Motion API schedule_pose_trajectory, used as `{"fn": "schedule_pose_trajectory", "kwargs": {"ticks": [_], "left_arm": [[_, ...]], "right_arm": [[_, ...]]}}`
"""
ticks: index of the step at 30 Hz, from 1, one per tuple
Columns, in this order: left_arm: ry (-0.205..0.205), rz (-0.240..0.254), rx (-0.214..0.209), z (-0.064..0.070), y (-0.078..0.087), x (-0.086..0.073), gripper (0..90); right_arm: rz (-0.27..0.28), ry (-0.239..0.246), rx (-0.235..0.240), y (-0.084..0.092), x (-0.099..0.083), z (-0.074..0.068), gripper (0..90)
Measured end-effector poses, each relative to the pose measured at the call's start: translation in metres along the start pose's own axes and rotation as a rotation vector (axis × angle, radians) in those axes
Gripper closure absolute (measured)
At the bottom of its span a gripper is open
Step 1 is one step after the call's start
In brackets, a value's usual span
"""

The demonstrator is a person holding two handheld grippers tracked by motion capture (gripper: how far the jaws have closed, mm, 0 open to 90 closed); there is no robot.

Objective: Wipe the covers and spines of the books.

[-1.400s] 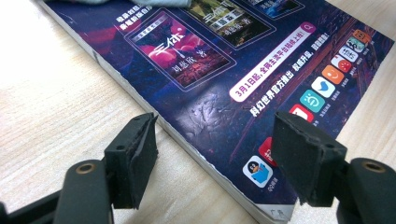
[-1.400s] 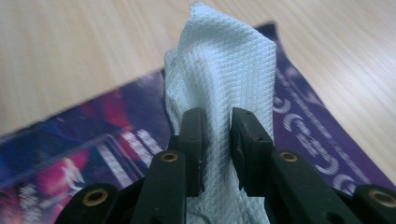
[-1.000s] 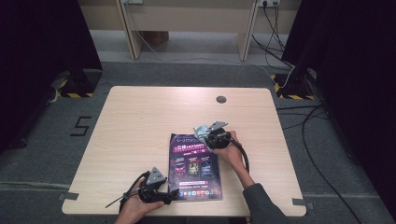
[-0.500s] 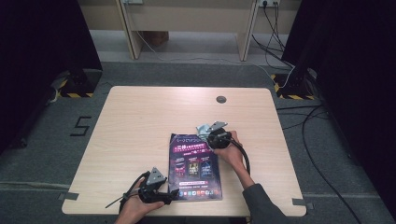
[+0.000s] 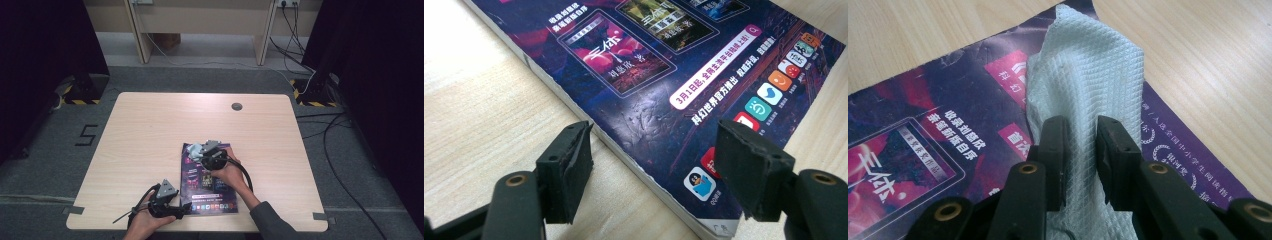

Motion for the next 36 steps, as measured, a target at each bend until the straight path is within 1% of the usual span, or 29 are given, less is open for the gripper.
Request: {"fn": "schedule_pose_trajectory", "kwargs": {"ticks": [2, 4, 5, 7, 8, 9, 10, 11, 13, 14, 15, 16, 18, 20, 21, 22, 25, 27, 29, 31, 33, 36], "left_arm": [[-0.015, 0.0, 0.006, 0.001, 0.0, 0.0, 33.0], [-0.005, 0.0, 0.0, 0.001, 0.0, 0.0, 33.0], [0.004, -0.003, 0.002, 0.001, 0.001, -0.001, 33.0], [-0.012, -0.013, 0.002, 0.002, 0.004, -0.002, 33.0], [-0.027, -0.019, 0.006, 0.002, 0.006, -0.002, 32.8], [-0.032, -0.018, 0.008, 0.002, 0.006, -0.003, 32.5], [-0.032, -0.016, 0.006, 0.002, 0.007, -0.003, 32.8], [-0.032, -0.014, 0.005, 0.002, 0.007, -0.003, 33.3], [-0.043, -0.011, 0.004, 0.003, 0.007, -0.003, 34.0], [-0.049, -0.012, 0.003, 0.003, 0.008, -0.003, 34.6], [-0.05, -0.009, 0.003, 0.004, 0.008, -0.004, 34.7], [-0.049, -0.01, -0.001, 0.006, 0.009, -0.005, 34.9], [-0.067, -0.012, -0.013, 0.011, 0.011, -0.007, 35.4], [-0.076, -0.014, -0.023, 0.016, 0.012, -0.009, 35.8], [-0.082, -0.019, -0.025, 0.017, 0.011, -0.01, 36.2], [-0.09, -0.025, -0.017, 0.018, 0.011, -0.011, 35.2], [-0.116, -0.035, 0.004, 0.019, 0.011, -0.014, 35.9], [-0.12, -0.044, 0.012, 0.019, 0.01, -0.014, 35.8], [-0.134, -0.046, 0.022, 0.02, 0.009, -0.014, 36.0], [-0.133, -0.046, 0.018, 0.019, 0.007, -0.012, 36.1], [-0.129, -0.042, 0.018, 0.018, 0.004, -0.01, 36.2], [-0.136, -0.052, 0.018, 0.017, 0.001, -0.006, 36.3]], "right_arm": [[0.006, -0.012, 0.009, 0.0, 0.0, 0.001, 74.2], [0.006, -0.015, 0.016, 0.0, 0.0, 0.001, 74.0], [0.0, -0.015, 0.004, 0.0, -0.001, 0.002, 73.9], [-0.004, -0.011, -0.009, -0.001, -0.001, 0.005, 73.9], [-0.005, -0.029, -0.007, -0.001, -0.002, 0.005, 73.9], [-0.005, -0.016, -0.015, -0.001, -0.002, 0.007, 73.9], [-0.005, -0.017, -0.02, -0.001, -0.004, 0.01, 73.9], [-0.012, -0.025, -0.029, 0.0, -0.006, 0.013, 73.8], [-0.029, -0.021, -0.063, 0.002, -0.011, 0.021, 73.6], [-0.04, -0.04, -0.071, 0.004, -0.016, 0.025, 73.6], [-0.041, -0.042, -0.082, 0.005, -0.02, 0.031, 73.5], [-0.05, -0.054, -0.093, 0.008, -0.025, 0.037, 73.6], [-0.062, -0.081, -0.124, 0.012, -0.035, 0.05, 73.5], [-0.053, -0.122, -0.118, 0.015, -0.043, 0.057, 73.5], [-0.049, -0.132, -0.118, 0.016, -0.045, 0.059, 73.5], [-0.05, -0.134, -0.121, 0.016, -0.046, 0.06, 73.5], [-0.064, -0.118, -0.131, 0.016, -0.045, 0.059, 73.5], [-0.071, -0.105, -0.135, 0.016, -0.045, 0.059, 73.5], [-0.068, -0.115, -0.136, 0.016, -0.045, 0.06, 73.5], [-0.065, -0.113, -0.137, 0.016, -0.046, 0.061, 73.5], [-0.072, -0.116, -0.148, 0.016, -0.047, 0.063, 73.6], [-0.076, -0.122, -0.164, 0.016, -0.049, 0.067, 74.1]]}}
Point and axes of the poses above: each handheld gripper's, and its own axes: y roughly backward along the jaws, x roughly out of its top, z roughly to its right, the point moved 8 cm from there along -y, roughly forward along the jaws, and after that the axes turned 10 degrees about y, right-handed, at the moved point
